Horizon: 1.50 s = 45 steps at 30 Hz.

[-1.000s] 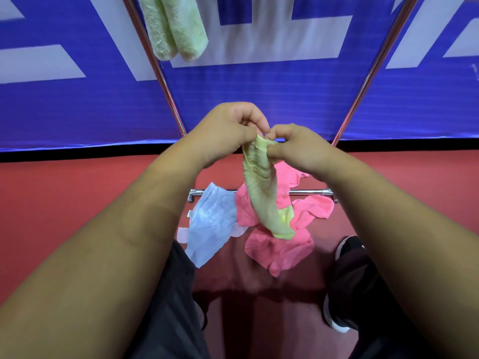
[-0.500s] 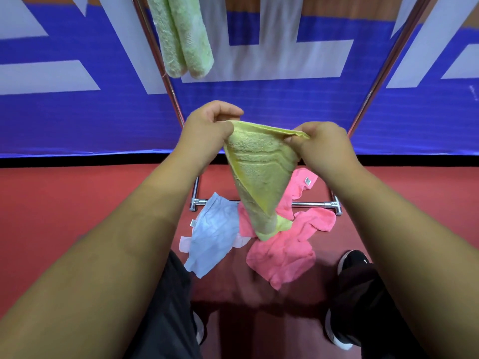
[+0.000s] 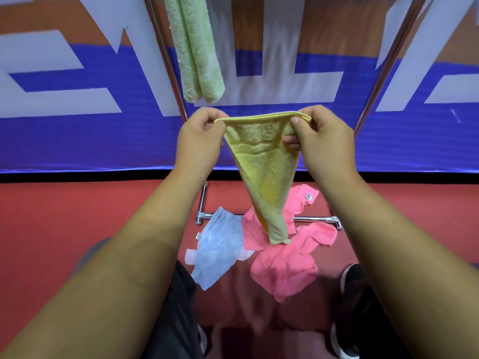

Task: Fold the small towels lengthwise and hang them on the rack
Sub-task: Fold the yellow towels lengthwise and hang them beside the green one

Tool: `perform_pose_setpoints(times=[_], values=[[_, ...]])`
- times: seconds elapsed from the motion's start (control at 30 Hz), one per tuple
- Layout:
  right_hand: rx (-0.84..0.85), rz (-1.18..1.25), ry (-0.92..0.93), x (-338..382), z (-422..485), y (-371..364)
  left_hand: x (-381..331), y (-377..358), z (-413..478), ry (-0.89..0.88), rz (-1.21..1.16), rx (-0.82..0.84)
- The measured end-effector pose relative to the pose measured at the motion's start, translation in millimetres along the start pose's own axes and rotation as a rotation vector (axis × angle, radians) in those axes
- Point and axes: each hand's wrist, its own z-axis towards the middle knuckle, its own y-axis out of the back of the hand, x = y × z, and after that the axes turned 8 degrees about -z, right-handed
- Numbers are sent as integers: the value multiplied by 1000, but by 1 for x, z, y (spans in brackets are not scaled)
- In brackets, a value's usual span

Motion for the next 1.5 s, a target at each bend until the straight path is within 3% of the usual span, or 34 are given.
perform_pose_setpoints(times=[0.17, 0.3, 0.77, 0.97, 1.2, 1.5], values=[[-158, 4, 102, 36, -6, 15, -36, 3, -8, 146, -611, 64], [-205, 61, 133, 57, -14, 23, -54, 11, -12, 69, -770, 76], [-165, 133, 113, 66, -18, 11, -59, 33, -23, -227, -286, -85], [-118, 5, 80, 64, -15, 9, -49, 38, -18, -195, -283, -92], [-134, 28, 66, 61, -13, 12, -45, 40, -12, -157, -377, -68], [-74, 5, 95, 52, -15, 9, -43, 35, -15, -195, -314, -26]])
